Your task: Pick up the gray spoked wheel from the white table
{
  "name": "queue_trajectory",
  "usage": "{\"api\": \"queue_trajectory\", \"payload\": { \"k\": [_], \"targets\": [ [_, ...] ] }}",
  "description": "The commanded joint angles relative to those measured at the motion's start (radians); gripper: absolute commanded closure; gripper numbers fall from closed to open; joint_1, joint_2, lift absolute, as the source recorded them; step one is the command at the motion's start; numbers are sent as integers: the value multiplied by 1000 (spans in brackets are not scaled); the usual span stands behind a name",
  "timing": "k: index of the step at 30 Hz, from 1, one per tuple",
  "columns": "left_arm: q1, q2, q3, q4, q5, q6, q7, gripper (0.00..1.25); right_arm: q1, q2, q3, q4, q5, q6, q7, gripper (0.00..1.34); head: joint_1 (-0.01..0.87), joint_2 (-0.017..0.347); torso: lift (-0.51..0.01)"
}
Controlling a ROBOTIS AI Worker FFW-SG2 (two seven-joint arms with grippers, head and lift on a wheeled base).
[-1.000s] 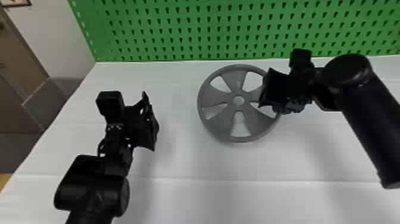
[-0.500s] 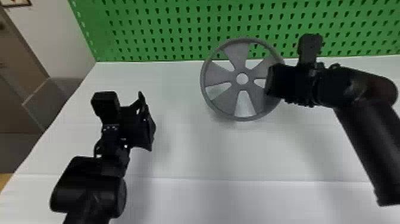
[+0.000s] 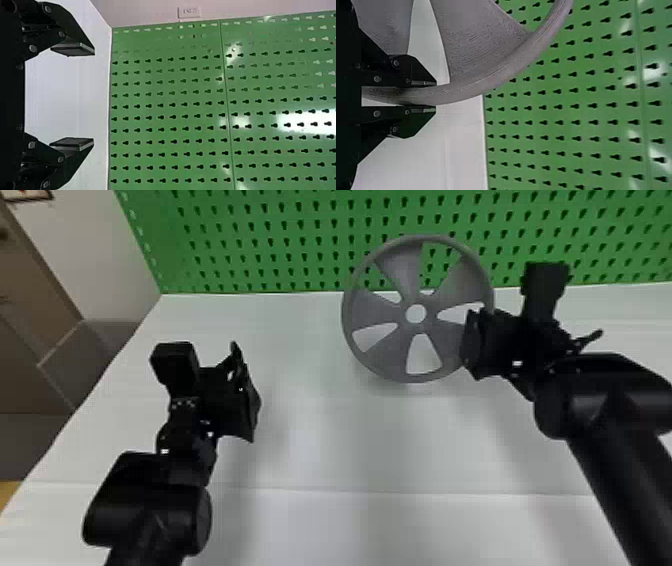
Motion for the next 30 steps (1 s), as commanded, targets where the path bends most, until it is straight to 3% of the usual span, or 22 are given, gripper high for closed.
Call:
{"api": "queue_trajectory", "payload": {
  "k": [1,13,23,30],
  "targets": [
    [0,0,1,-4,7,0,0,446,56,11,-12,-17,66,-138,11,1055,779,137,-65],
    [-2,-2,-11,-16,53,0,0,446,152,26,-31,-17,155,-397,23,1058,779,138,-65],
    [-2,-2,-24,-16,76,1,-3,446,185,40,-55,-17,130,-427,23,1056,779,138,-65],
    [-6,-3,-27,-16,69,1,-28,446,192,29,-58,-27,126,-443,55,1055,779,138,-65]
  ]
}}
